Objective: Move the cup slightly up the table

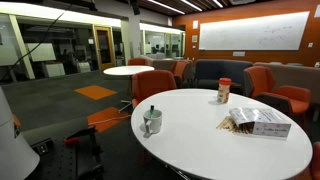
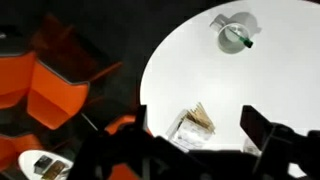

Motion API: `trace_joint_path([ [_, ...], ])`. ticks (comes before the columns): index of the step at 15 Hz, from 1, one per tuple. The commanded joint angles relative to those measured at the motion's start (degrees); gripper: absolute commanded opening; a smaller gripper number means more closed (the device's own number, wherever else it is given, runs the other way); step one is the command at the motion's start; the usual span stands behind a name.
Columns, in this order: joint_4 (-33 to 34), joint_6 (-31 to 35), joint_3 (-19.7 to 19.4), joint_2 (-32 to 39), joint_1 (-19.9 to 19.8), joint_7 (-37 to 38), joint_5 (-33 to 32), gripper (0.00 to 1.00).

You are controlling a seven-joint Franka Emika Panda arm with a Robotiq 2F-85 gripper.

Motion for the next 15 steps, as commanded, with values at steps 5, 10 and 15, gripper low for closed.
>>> trace_joint_path([
  [5,0.17,-0.31,-1.48,0.37,1.98,0.85,-0.94,1.00],
  [10,-0.99,8.38,-5.55,4.56,4.03,-2.41,3.82,1.00],
  [15,-4.99,15.12,-14.05,11.63,6.44,-17.78,15.47,1.00],
])
